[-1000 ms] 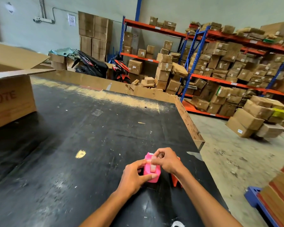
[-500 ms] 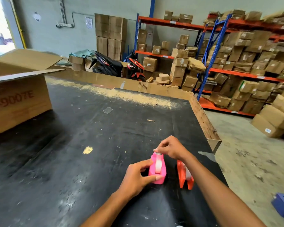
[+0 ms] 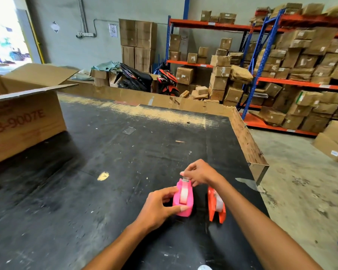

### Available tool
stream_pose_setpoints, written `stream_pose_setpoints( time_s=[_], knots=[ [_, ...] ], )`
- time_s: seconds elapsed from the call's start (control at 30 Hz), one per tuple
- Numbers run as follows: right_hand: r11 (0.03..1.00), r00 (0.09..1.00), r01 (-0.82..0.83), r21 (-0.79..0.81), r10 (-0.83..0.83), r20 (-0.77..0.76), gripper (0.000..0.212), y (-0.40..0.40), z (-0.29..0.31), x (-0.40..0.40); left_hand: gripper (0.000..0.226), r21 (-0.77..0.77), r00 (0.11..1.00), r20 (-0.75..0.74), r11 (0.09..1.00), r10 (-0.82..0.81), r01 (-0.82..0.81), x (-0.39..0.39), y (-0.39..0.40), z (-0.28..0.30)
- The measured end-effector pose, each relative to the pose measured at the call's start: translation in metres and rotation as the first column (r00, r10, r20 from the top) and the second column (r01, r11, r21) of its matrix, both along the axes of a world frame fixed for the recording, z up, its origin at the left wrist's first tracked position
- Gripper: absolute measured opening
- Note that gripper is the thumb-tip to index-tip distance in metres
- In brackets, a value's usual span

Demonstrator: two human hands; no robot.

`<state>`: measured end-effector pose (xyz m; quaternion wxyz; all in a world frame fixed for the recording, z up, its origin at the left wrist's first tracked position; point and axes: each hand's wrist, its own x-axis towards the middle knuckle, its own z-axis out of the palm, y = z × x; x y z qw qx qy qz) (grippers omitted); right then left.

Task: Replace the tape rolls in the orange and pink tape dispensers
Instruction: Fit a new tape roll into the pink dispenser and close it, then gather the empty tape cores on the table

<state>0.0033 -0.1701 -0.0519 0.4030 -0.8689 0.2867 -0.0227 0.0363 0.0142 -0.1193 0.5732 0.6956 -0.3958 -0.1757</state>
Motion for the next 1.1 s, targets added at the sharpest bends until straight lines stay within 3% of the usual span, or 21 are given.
stream_pose_setpoints(
  time_s=[0.13,0.23,0.3,0.53,0.6,0.7,0.8,0.9,1.0,1.1],
  knots=[
    [0.993,1.000,-0.031,-0.112,0.031,-0.002,0.027,0.005,0.002,-0.007,0.048,0.033,1.000,-0.008,0.999,-0.013,0.013,0.000,-0.001,0.001],
    [0.984,0.996,0.003,-0.181,0.014,0.092,0.026,0.008,0.009,-0.017,0.075,0.137,0.998,0.060,0.991,0.003,-0.011,-0.002,0.003,0.007],
    [0.978,0.991,0.014,-0.210,0.014,0.130,0.025,0.010,0.019,-0.031,0.082,0.133,0.994,0.093,0.989,0.053,-0.065,-0.005,0.007,0.016],
    [0.960,0.996,-0.040,-0.277,0.061,0.067,0.021,0.020,0.047,-0.116,0.030,0.020,0.922,0.355,0.985,0.152,-0.170,-0.039,0.019,0.055],
    [0.956,0.998,-0.062,-0.286,0.066,0.005,0.023,0.027,0.049,-0.147,0.022,0.040,0.927,0.365,0.993,0.089,-0.112,-0.056,0.024,0.060],
    [0.951,0.979,-0.159,-0.266,0.117,-0.169,0.027,0.034,0.045,-0.193,0.030,0.201,0.929,0.337,0.976,-0.152,0.087,-0.085,0.030,0.058],
    [0.942,0.926,-0.227,-0.247,0.130,-0.353,0.041,0.043,0.035,-0.232,0.053,0.372,0.847,0.396,0.905,-0.354,0.204,-0.105,0.034,0.046],
    [0.937,0.894,-0.231,-0.262,0.097,-0.438,0.054,0.053,0.018,-0.254,0.067,0.535,0.737,0.472,0.822,-0.484,0.196,-0.114,0.037,0.035],
    [0.938,0.897,-0.209,-0.276,0.072,-0.436,0.057,0.060,0.005,-0.257,0.050,0.561,0.693,0.498,0.803,-0.521,0.200,-0.116,0.040,0.030],
    [0.921,0.907,-0.218,-0.322,0.070,-0.414,0.051,0.067,-0.002,-0.245,0.032,0.501,0.720,0.513,0.844,-0.467,0.191,-0.106,0.049,0.028]
  ],
)
